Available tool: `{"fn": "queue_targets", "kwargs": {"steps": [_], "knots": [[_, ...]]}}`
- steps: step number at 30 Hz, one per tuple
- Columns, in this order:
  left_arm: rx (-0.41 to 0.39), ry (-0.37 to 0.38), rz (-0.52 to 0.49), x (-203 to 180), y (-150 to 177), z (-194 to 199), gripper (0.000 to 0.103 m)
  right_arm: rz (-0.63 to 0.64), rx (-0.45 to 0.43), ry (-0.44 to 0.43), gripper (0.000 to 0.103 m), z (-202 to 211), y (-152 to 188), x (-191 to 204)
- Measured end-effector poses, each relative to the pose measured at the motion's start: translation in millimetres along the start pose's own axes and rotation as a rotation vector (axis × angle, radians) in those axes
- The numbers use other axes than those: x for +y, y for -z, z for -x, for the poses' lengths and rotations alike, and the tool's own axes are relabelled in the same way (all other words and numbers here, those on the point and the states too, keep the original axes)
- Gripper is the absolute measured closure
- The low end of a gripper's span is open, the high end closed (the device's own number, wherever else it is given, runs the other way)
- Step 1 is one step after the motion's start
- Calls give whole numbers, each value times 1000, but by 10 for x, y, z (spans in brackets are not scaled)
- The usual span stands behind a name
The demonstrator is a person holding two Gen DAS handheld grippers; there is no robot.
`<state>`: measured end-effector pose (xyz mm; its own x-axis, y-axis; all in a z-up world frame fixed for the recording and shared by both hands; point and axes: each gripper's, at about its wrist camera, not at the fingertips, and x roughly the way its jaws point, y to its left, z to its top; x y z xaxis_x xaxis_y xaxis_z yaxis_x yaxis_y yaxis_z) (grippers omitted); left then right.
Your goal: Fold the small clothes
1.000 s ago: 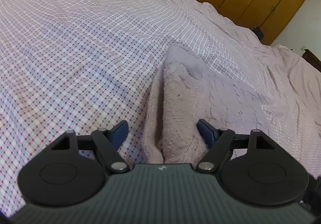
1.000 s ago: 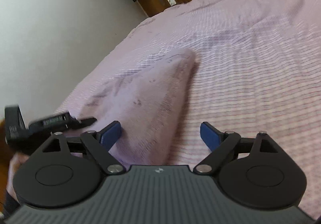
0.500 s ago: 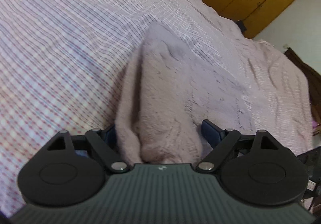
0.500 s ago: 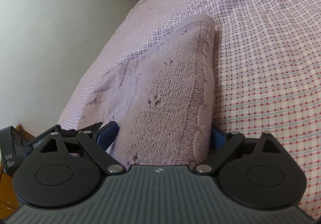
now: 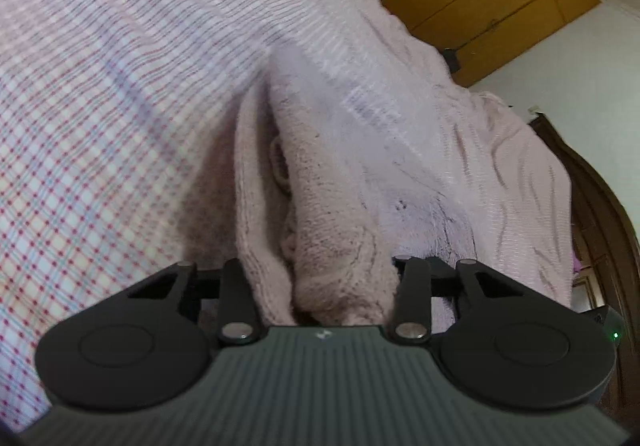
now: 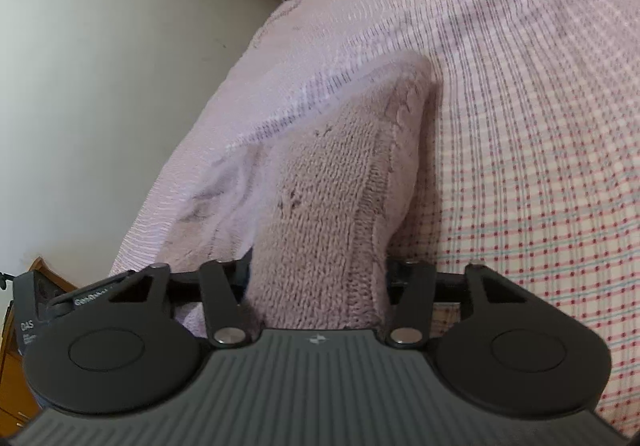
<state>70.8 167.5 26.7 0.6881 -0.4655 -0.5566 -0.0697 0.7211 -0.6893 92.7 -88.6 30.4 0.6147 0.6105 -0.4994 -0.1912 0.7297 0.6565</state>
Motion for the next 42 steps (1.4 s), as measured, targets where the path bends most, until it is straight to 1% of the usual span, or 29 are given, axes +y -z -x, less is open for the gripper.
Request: {"fn": "queue_targets", "kwargs": {"steps": [3,6,9,13,16,19,22,25,26,29,31,33,36,37,39,40,42], "knots": [[-7,16,-74,-256,10,106,62,4,-29,-16,51,187,-74,90],[3,50,-122,-445,122,230,62,21,-53,-9,51,445,-138,197],[30,87,-113,-591,253,312,62,47,-77,-11,51,788,-144,290],[46,114,-160,-828,515,468,62,74,-103,11,51,1286,-19,354],[63,135,-186,-973,756,595,62,63,-125,16,51,1665,129,329],[76,135,-237,-1108,965,702,62,36,-150,15,51,2002,324,245],[100,112,-281,-1160,1277,810,62,-2,-149,15,51,2230,531,100],[138,79,-302,-1125,1507,809,62,-48,-129,24,50,2345,767,-68],[146,65,-303,-1105,1535,780,62,-64,-120,29,50,2364,840,-129],[169,5,-318,-1013,1726,776,62,-74,-97,71,50,2311,1052,-260],[179,-35,-330,-956,1786,723,60,-53,-83,116,48,2220,1215,-293],[184,-64,-324,-860,1808,643,56,-22,-71,171,44,2134,1335,-296],[178,-65,-298,-785,1858,705,52,26,-86,226,38,2042,1476,-288],[174,-73,-301,-787,1868,738,51,42,-97,235,38,2047,1513,-285],[156,-106,-337,-830,1900,810,44,62,-111,255,34,2075,1563,-255],[140,-126,-370,-867,1927,858,43,68,-116,267,32,2104,1579,-248],[109,-167,-428,-938,2003,960,35,82,-133,293,27,2159,1607,-212]]}}
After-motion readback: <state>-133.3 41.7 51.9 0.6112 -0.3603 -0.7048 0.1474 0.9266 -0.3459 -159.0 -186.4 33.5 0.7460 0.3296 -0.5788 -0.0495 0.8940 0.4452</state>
